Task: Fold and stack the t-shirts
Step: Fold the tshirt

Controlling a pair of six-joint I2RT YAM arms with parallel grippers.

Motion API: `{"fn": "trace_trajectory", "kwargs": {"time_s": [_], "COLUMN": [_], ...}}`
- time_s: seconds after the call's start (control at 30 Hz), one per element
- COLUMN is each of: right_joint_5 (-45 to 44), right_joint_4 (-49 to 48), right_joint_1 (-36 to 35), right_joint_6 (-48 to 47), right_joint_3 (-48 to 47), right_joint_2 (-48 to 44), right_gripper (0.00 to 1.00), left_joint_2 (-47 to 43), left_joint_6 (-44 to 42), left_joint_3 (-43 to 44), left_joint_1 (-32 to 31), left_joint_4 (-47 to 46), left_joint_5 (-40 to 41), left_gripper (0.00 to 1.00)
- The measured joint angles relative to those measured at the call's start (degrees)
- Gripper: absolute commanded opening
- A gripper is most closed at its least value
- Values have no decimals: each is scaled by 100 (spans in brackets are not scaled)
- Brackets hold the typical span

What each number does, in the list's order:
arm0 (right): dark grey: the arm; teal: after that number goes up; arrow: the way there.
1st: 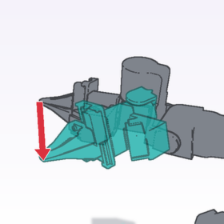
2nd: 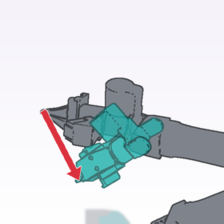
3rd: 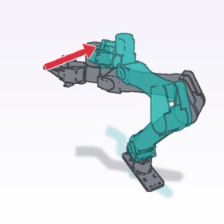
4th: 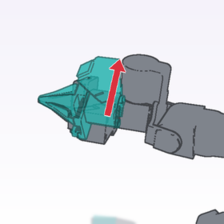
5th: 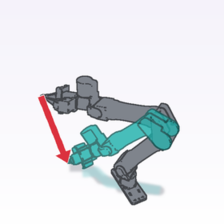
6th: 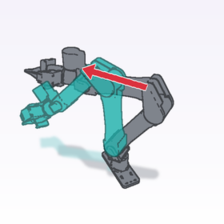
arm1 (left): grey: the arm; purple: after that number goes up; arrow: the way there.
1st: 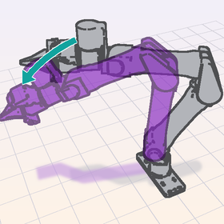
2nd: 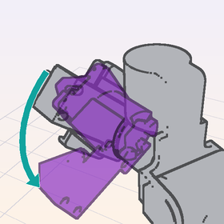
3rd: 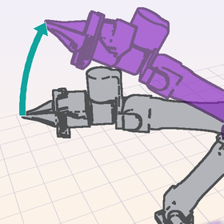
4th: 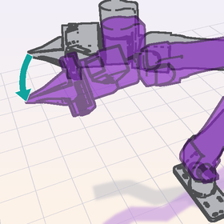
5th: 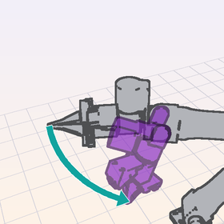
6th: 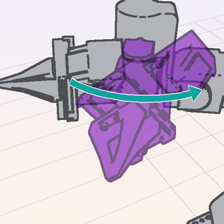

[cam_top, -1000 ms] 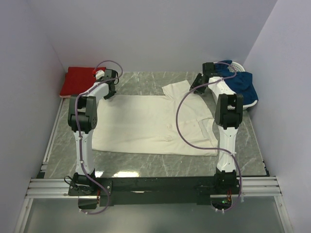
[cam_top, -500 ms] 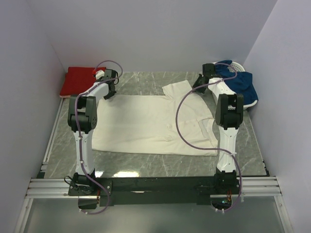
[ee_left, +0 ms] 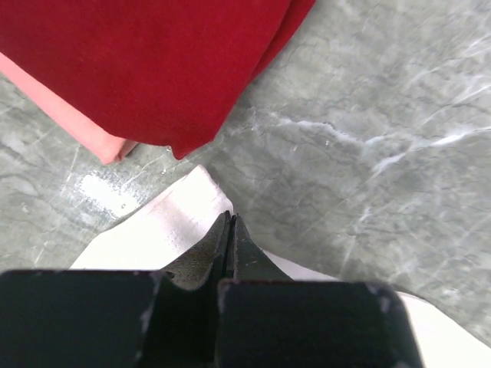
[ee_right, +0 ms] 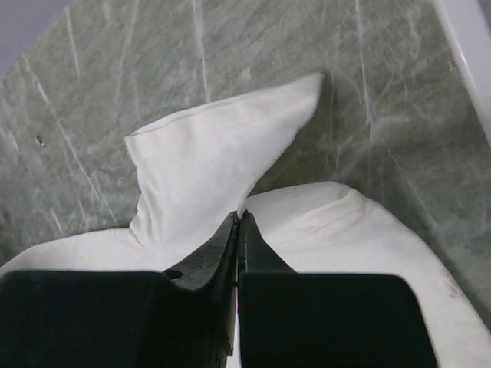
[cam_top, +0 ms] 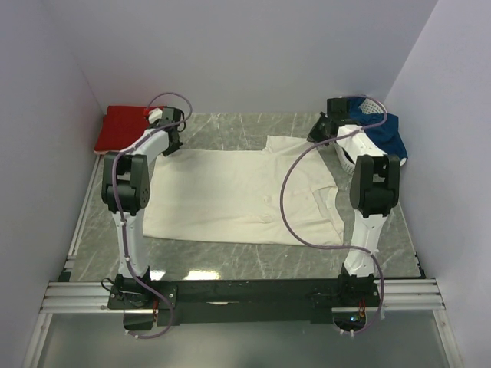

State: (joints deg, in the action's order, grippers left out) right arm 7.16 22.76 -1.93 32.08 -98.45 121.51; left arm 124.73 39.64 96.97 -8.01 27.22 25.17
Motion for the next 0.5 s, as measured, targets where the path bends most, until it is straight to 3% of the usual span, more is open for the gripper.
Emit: {"fn": "trace_trajectory", "kwargs": {"time_s": [0.5], "right_joint_5": [-74], "right_joint_4": [-439], "right_joint_1": [31], "right_joint_6": [55], "right_joint_3": [1864], "right_joint_2": [-1663], "right_gripper": [0], "left_joint_2": [-592], "left_joint_6": [22], "left_joint_3": [-509], "left_joint_1": [0], "left_joint_4": [-87], "left_joint_5": [120], "left_gripper": [0]}}
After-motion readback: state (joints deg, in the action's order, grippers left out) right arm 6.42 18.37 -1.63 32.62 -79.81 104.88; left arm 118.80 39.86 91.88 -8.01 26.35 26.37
